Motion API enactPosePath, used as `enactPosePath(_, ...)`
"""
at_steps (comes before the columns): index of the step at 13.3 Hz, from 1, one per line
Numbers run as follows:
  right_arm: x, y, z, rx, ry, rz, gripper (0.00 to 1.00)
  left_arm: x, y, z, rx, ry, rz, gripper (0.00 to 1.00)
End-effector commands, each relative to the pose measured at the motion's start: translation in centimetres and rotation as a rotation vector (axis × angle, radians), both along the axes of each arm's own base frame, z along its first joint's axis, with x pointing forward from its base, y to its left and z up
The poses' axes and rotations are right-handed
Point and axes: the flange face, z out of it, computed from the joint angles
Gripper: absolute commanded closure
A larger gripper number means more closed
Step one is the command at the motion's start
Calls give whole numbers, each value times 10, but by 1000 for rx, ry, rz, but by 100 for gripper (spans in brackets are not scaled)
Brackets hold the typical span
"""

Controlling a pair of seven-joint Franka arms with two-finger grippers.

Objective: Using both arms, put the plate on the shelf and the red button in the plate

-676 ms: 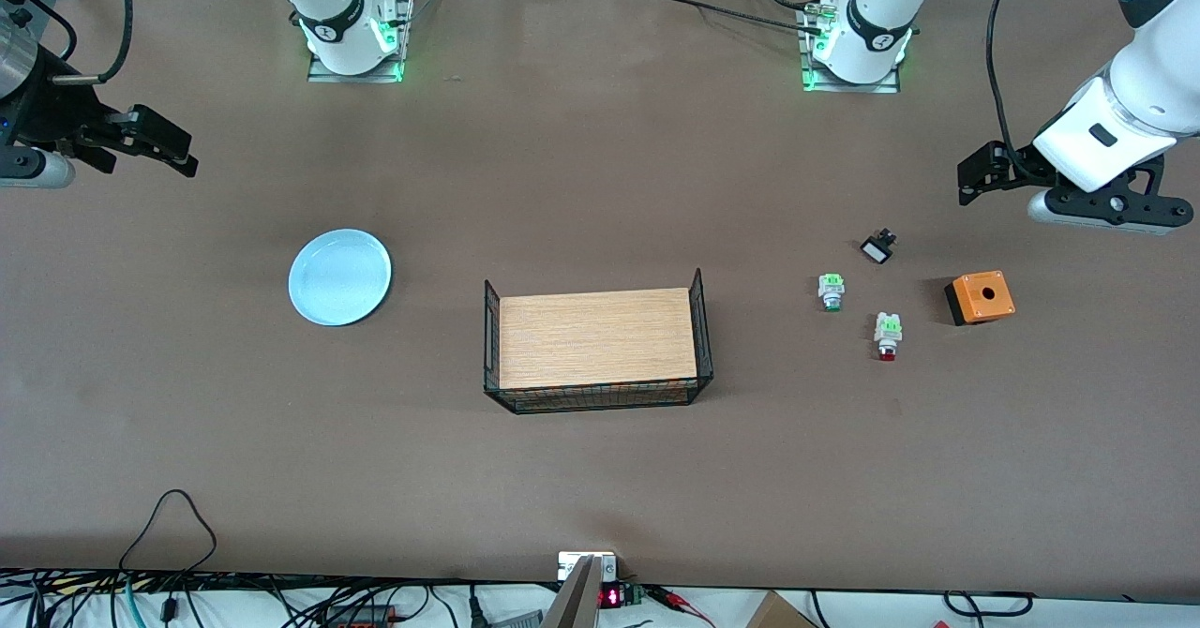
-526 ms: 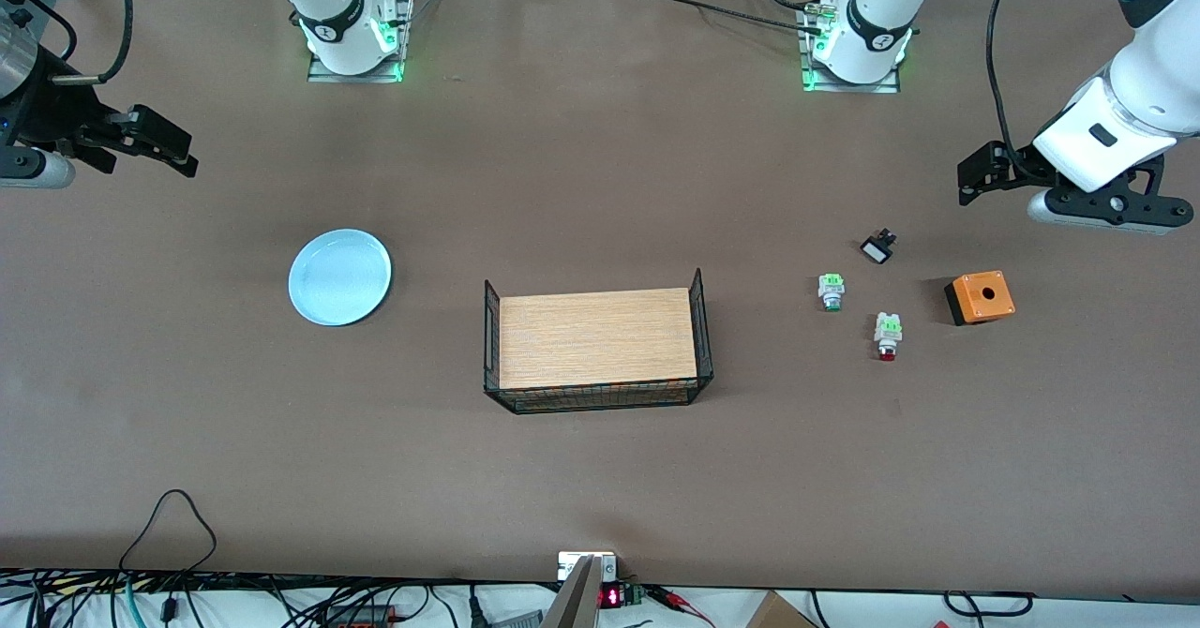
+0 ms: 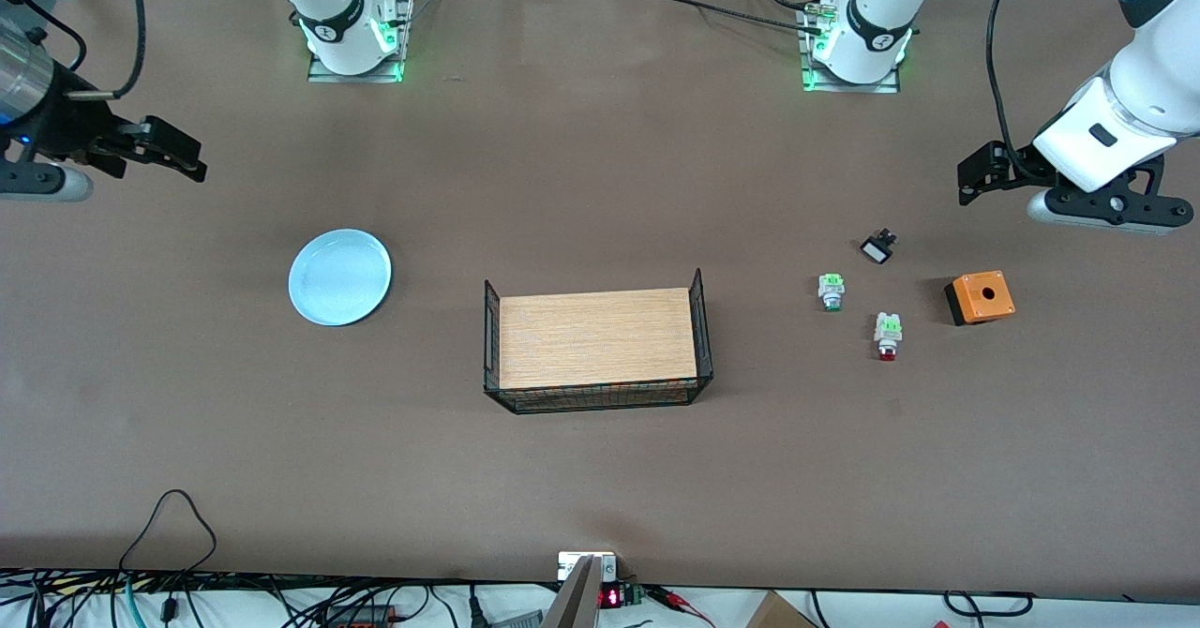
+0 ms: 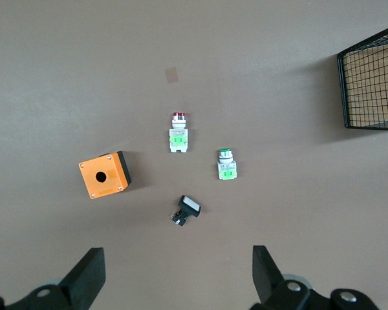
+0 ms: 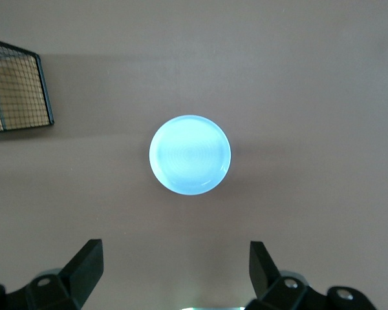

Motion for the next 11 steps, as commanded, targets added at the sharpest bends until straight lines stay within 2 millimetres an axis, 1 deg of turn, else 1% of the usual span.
enactPosePath(1, -6, 13, -12, 0, 39, 40, 0, 0, 0, 4, -9, 3, -18, 0)
enactPosePath(2, -5, 18, -14, 6, 44, 79, 0, 0, 0, 4, -9, 6, -18, 0)
enactPosePath(3, -8, 35, -16, 9, 50, 149, 0, 0, 0, 4, -9, 4, -18, 0)
enactPosePath(4, -9, 45, -28, 8, 64, 167, 0, 0, 0, 4, -9, 6, -18, 0)
enactPosePath(5, -9, 46, -40, 8, 67, 176, 0, 0, 0, 4, -9, 4, -18, 0)
enactPosePath(6, -7, 49, -59, 7, 59, 181, 0, 0, 0, 4, -9, 4, -18, 0)
enactPosePath(7, -7, 57, -81, 8, 50, 198, 0, 0, 0, 4, -9, 6, -18, 0)
enactPosePath(10, -12, 76, -153, -10, 36, 286, 0, 0, 0, 3, -9, 6, -18, 0)
enactPosePath(11, -11, 80, -170, -22, 34, 314, 0, 0, 0, 3, -9, 6, -18, 0)
